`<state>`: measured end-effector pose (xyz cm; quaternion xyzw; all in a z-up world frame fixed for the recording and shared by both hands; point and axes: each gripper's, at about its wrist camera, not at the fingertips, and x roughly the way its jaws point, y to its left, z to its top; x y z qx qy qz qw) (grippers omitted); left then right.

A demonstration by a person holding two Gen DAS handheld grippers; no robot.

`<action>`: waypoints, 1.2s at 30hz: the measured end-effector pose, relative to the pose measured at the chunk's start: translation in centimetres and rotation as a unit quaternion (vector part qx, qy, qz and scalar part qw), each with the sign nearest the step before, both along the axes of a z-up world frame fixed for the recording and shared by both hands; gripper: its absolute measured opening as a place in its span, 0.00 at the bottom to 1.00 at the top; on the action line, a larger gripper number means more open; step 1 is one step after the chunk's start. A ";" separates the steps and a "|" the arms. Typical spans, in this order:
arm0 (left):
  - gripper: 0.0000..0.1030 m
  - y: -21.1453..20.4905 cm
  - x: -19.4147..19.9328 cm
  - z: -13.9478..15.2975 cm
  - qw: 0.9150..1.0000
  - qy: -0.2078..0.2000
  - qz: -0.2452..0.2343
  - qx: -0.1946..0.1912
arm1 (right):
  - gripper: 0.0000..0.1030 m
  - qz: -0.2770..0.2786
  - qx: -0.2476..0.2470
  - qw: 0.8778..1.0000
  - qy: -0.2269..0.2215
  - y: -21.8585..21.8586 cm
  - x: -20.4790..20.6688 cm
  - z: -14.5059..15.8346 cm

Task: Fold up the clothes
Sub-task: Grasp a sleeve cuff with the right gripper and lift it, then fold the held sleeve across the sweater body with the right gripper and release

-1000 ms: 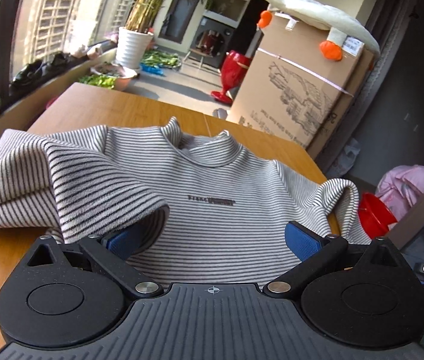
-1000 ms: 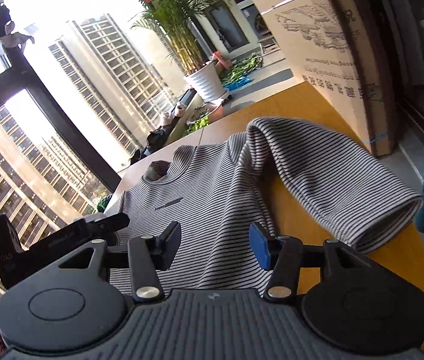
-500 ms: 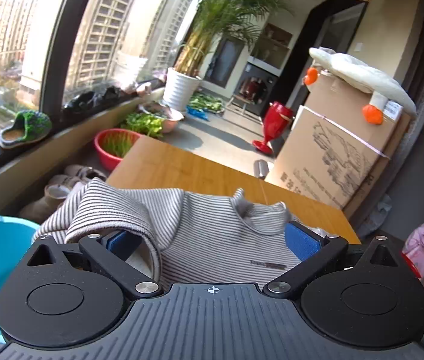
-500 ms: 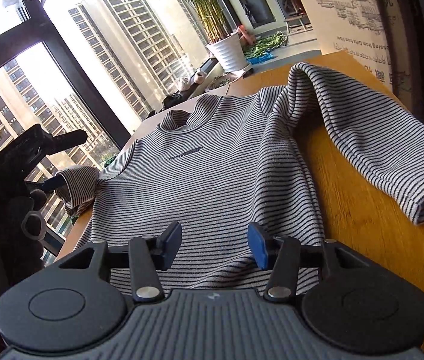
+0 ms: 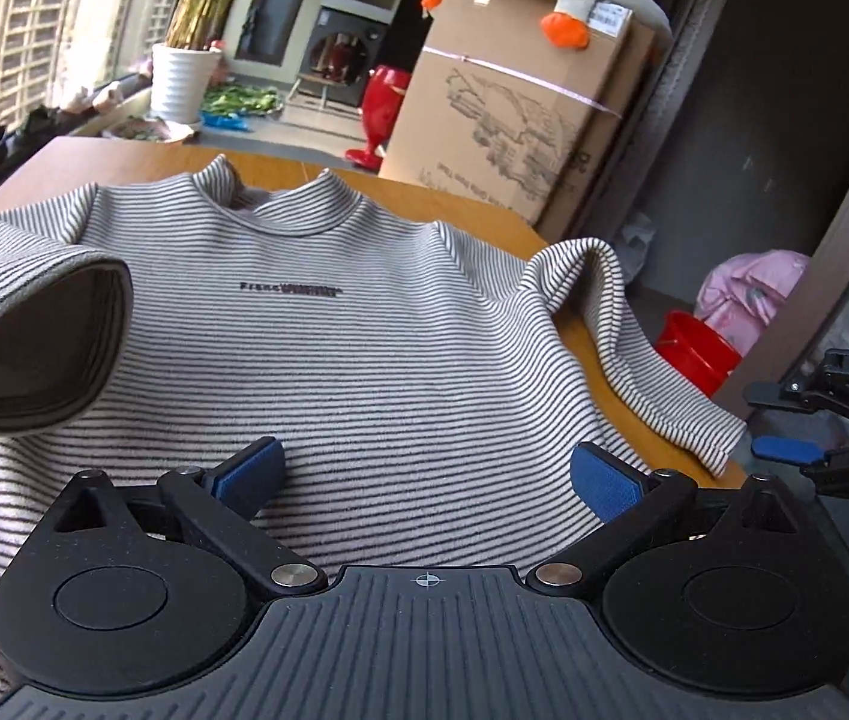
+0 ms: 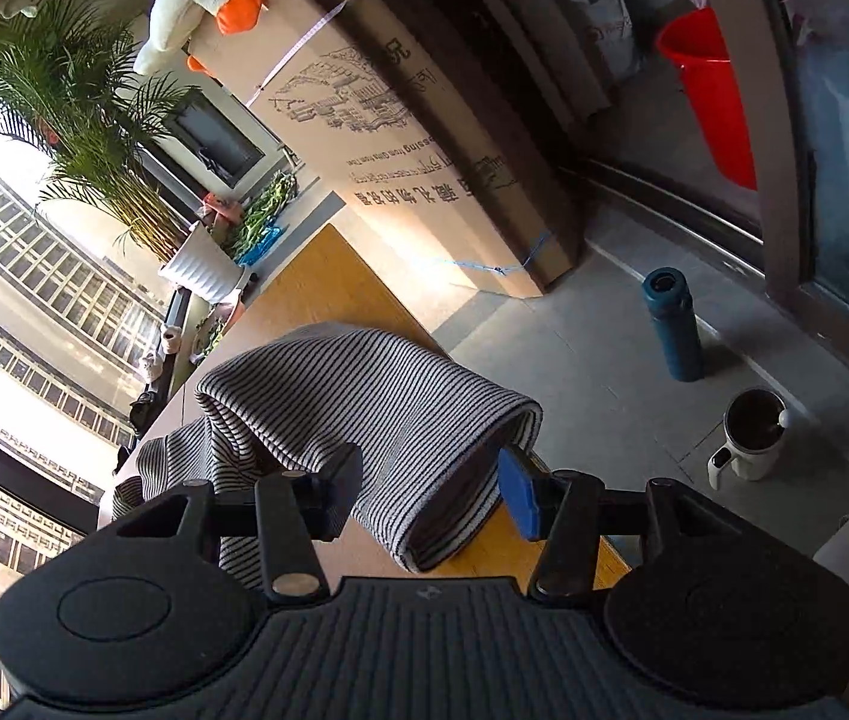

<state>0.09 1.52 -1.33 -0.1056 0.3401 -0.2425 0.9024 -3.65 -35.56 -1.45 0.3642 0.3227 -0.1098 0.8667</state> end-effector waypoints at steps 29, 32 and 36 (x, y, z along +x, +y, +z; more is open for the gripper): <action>1.00 1.6 0.3 -0.2 0.998 0.011 -0.002 -0.054 | 0.03 0.197 -0.387 0.889 -0.143 18.2 13.6 21.5; 1.00 1.6 0.4 -0.2 0.998 0.011 -0.002 -0.054 | 0.03 0.222 -0.380 0.886 -0.148 20.2 14.1 21.6; 1.00 1.6 0.4 -0.2 0.998 0.010 -0.002 -0.055 | 0.03 0.250 -0.365 0.884 -0.149 22.8 14.9 21.3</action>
